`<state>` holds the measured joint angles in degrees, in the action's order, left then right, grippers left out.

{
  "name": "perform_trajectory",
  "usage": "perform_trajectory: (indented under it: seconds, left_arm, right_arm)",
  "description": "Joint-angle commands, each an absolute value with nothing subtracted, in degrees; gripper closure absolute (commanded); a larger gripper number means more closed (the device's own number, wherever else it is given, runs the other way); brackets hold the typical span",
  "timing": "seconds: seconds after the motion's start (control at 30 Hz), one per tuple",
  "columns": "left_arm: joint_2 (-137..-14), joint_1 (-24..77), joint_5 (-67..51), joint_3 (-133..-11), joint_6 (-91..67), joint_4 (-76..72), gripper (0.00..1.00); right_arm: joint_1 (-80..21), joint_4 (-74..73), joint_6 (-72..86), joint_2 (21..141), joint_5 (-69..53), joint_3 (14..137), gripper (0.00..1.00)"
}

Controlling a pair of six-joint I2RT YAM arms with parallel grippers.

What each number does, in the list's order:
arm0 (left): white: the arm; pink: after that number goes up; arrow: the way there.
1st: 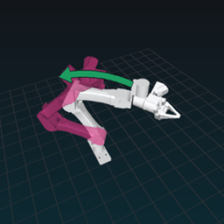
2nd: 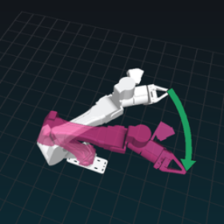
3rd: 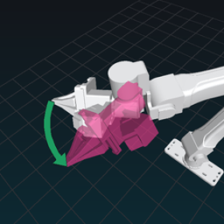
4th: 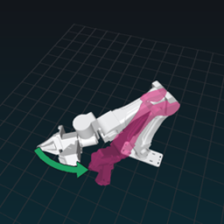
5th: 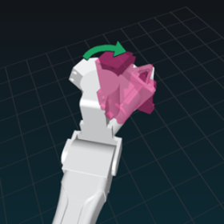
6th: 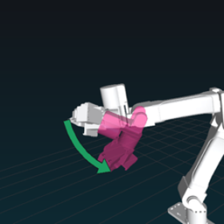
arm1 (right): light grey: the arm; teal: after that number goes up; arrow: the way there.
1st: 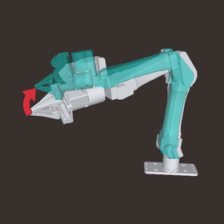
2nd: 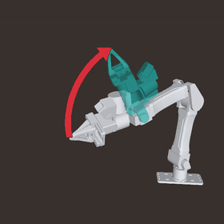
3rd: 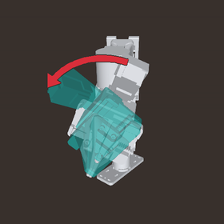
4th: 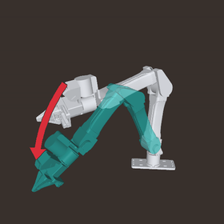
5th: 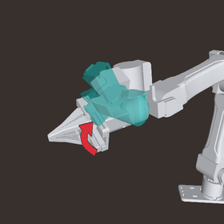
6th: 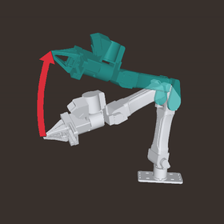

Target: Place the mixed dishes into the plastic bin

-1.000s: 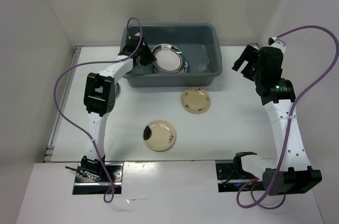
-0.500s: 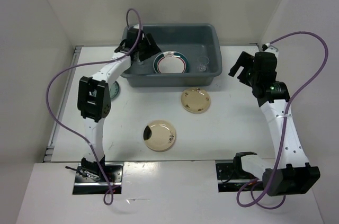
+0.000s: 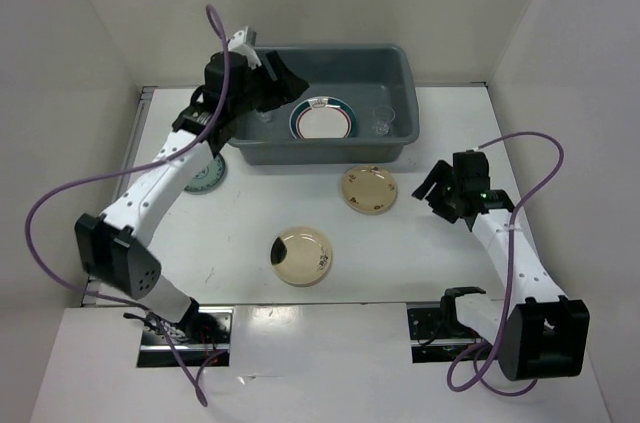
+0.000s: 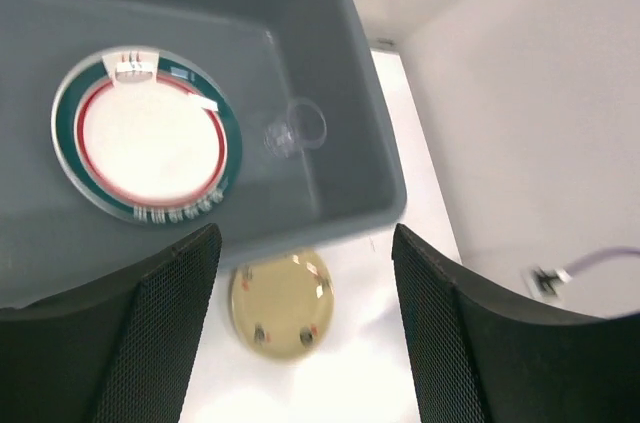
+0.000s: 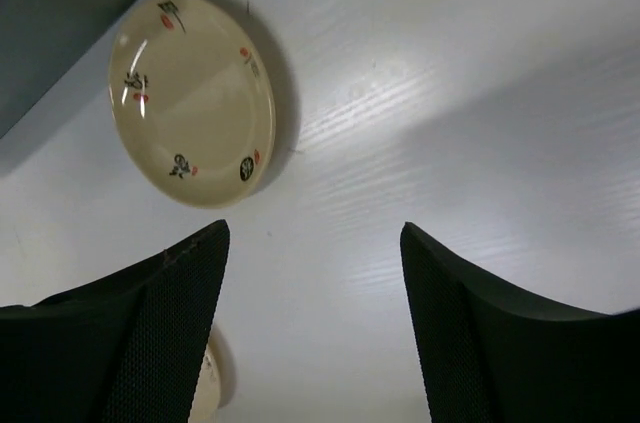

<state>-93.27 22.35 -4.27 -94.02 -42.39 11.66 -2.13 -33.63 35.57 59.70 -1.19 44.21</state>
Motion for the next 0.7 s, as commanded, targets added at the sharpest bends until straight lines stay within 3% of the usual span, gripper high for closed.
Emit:
perform_trajectory:
  seconds: [0.0, 0.23, 0.67]
  left_arm:
    - [-86.6, 22.76, -3.16, -85.28, -44.47, 8.79, 0.23]
    - [-81.47, 22.76, -3.16, -77.78, -45.79, 9.4, 0.23]
    - [-78.49, 22.76, -3.69, -73.13, -44.74, 9.93, 0.23]
  right_arm:
    - [-2.72, -26.46, 42.97, 58.1, -6.23, 41.32, 0.28]
    - [-4.04, -15.48, 51.23, 60.46, -13.54, 32.17, 0.35]
    - [-10.37, -8.79, 52.56, 75.67, -9.67, 39.28, 0.35]
